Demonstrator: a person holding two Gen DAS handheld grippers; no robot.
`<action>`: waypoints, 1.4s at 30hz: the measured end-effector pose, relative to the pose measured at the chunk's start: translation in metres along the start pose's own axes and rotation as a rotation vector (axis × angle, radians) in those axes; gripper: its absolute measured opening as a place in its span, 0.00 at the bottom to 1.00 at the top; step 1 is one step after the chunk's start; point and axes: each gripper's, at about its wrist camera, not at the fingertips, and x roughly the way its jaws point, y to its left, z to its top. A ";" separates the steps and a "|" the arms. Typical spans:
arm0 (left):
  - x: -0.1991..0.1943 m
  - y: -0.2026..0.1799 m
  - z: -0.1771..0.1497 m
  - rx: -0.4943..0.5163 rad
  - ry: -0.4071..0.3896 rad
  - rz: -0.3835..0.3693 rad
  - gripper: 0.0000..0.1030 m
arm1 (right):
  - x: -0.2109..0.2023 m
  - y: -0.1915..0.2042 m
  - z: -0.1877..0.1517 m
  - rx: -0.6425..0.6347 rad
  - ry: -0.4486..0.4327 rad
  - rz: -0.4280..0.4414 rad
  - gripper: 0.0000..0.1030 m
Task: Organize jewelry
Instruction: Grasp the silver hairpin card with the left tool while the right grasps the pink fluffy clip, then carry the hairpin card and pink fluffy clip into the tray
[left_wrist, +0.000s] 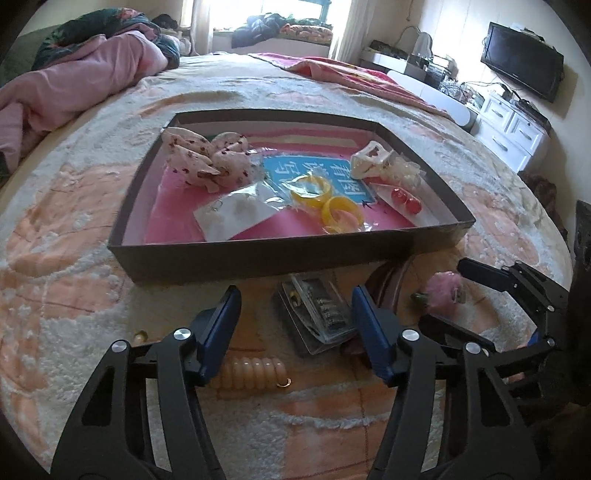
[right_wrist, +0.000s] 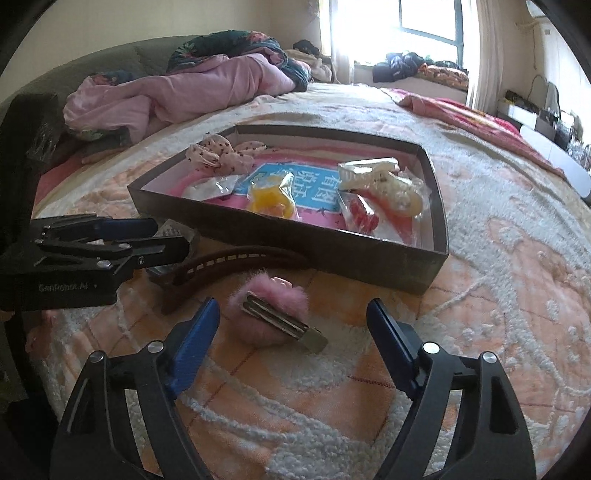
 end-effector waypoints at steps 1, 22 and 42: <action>0.002 -0.001 0.000 0.001 0.008 -0.003 0.51 | 0.001 -0.001 0.000 0.005 0.004 0.001 0.70; -0.002 -0.007 -0.001 0.001 0.005 -0.051 0.17 | -0.014 -0.010 0.000 0.062 -0.019 0.054 0.33; -0.047 0.008 0.007 -0.046 -0.118 -0.032 0.17 | -0.040 0.010 0.009 0.038 -0.085 0.137 0.27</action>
